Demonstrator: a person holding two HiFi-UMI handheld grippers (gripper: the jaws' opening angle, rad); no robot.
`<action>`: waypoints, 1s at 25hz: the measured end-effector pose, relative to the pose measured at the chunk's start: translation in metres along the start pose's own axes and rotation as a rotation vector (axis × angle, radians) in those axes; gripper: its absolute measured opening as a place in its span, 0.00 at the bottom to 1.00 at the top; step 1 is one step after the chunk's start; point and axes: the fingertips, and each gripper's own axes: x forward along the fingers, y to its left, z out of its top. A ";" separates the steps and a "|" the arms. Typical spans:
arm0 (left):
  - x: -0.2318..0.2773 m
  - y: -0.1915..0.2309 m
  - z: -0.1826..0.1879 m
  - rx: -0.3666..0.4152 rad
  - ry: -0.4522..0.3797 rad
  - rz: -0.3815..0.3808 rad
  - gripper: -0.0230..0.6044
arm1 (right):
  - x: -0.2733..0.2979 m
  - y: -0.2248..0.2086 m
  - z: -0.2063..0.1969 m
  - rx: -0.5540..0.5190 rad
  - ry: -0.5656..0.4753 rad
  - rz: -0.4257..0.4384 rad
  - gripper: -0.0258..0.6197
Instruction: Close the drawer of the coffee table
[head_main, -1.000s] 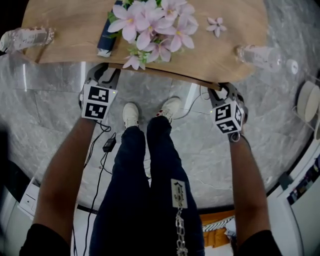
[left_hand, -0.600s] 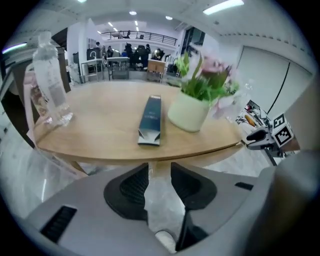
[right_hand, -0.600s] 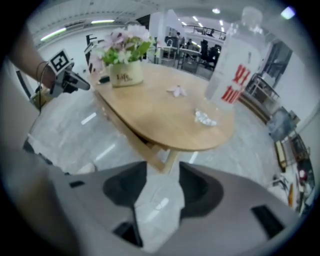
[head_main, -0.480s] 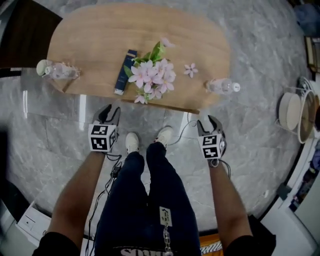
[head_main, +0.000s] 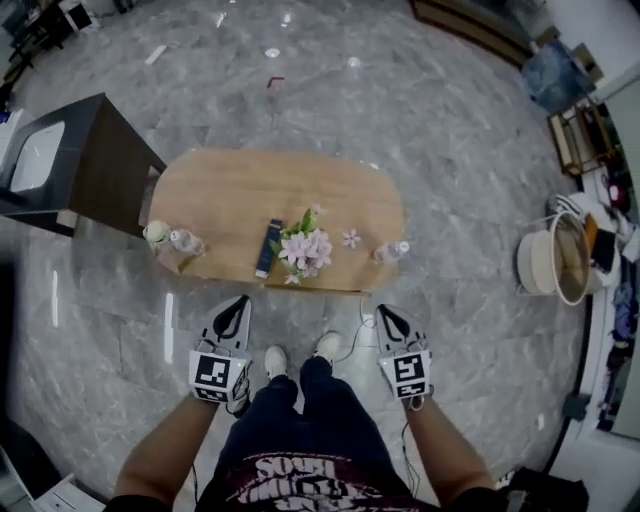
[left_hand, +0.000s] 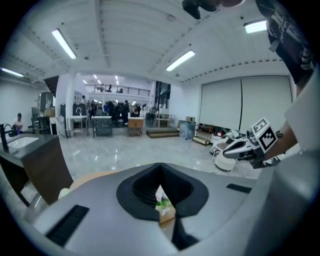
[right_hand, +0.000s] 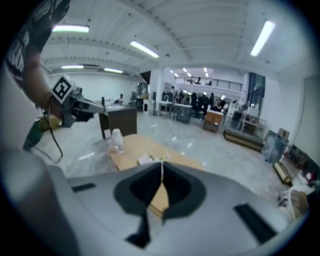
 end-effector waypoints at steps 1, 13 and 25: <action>-0.011 -0.004 0.021 0.001 -0.033 0.008 0.07 | -0.013 0.008 0.018 0.017 -0.029 0.007 0.09; -0.018 -0.008 0.092 0.000 -0.126 0.042 0.07 | -0.041 0.006 0.111 0.133 -0.215 -0.034 0.09; 0.019 0.000 0.140 0.059 -0.114 0.032 0.07 | -0.018 -0.028 0.155 0.150 -0.267 -0.031 0.09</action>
